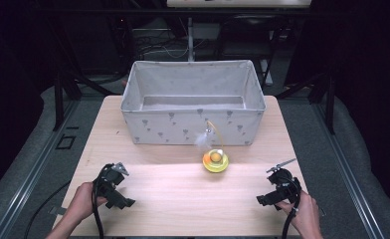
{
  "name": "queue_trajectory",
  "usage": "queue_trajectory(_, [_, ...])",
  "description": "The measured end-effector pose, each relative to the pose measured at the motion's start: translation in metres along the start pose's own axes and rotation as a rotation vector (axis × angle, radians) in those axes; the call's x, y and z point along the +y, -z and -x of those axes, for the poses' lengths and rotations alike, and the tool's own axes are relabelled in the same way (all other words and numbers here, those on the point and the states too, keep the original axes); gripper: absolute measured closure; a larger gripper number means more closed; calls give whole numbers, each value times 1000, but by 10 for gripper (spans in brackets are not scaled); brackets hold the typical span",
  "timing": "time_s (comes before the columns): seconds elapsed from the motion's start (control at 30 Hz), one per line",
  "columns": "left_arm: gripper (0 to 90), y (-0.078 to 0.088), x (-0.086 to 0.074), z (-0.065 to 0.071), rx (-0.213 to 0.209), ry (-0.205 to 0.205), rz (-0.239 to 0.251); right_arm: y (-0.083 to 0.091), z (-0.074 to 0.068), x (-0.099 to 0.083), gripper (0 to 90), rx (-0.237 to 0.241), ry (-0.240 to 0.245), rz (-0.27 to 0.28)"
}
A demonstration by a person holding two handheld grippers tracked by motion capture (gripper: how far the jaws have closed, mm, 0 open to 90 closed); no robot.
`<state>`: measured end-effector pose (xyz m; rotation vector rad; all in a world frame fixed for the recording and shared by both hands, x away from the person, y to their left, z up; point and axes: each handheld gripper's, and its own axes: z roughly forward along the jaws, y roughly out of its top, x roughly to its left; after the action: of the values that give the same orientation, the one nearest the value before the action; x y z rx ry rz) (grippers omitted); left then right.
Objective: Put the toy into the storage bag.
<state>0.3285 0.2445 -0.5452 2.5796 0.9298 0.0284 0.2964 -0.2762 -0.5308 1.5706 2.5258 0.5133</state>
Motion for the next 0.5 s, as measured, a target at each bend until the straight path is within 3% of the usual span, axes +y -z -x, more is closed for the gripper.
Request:
queue_trajectory(0.23, [2, 0, 1, 0, -1, -3, -3, 1, -1, 1, 42, -14, 30, -33])
queue_trajectory(0.43, [2, 0, 0, 0, 0, -2, -5, 4, -8, 3, 42, -6, 38, -16])
queue_trajectory(0.5, [2, 0, 0, 0, -1, -2, -5, 6, -9, 5, 42, -8, 56, -41])
